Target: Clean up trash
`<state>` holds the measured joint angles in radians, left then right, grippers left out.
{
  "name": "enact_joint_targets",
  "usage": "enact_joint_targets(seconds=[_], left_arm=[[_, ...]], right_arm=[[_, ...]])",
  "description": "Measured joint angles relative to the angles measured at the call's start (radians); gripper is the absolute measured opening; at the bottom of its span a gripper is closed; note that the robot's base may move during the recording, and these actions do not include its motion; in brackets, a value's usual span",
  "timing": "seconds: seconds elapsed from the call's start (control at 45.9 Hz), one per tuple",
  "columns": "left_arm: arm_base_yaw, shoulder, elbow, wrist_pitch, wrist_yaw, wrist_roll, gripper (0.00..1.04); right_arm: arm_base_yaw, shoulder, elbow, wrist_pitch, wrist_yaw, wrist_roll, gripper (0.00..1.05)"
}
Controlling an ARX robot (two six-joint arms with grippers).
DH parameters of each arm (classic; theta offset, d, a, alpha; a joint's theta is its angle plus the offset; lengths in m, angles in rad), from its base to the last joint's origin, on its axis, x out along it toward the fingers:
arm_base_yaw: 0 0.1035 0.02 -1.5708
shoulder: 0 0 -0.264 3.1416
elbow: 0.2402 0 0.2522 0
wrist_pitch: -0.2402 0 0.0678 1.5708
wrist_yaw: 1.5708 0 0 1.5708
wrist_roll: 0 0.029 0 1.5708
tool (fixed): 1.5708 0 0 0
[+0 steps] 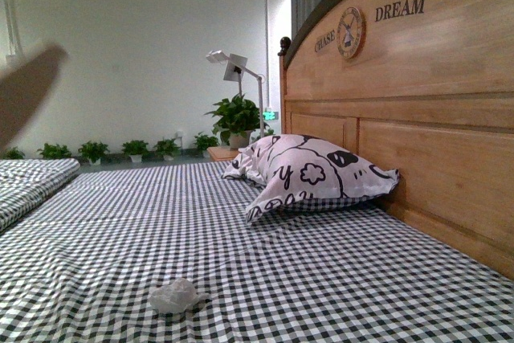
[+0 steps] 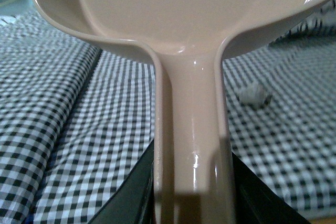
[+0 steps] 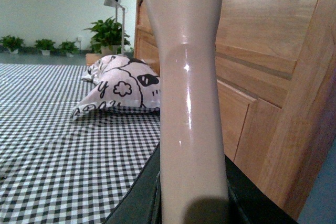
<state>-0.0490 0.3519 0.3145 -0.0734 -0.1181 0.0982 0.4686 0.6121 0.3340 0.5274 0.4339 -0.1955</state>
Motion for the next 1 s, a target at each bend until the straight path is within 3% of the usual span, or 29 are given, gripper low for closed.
enact_joint_targets(seconds=[0.174,0.436,0.611,1.003], left_arm=[[0.185,0.255,0.054,0.047,0.235,0.172,0.27],[0.340,0.552,0.140,0.078,0.409,0.465,0.27],[0.378,0.691,0.175,0.066,0.463,0.632,0.27],[0.378,0.929,0.251,0.056,0.512,0.745,0.27]], right_arm=[[0.000,0.000,0.000,0.000,0.002,0.000,0.19],[0.000,0.000,0.000,0.000,0.002,0.000,0.19],[0.000,0.000,0.000,0.000,0.000,0.000,0.19],[0.000,0.000,0.000,0.000,0.000,0.000,0.19]])
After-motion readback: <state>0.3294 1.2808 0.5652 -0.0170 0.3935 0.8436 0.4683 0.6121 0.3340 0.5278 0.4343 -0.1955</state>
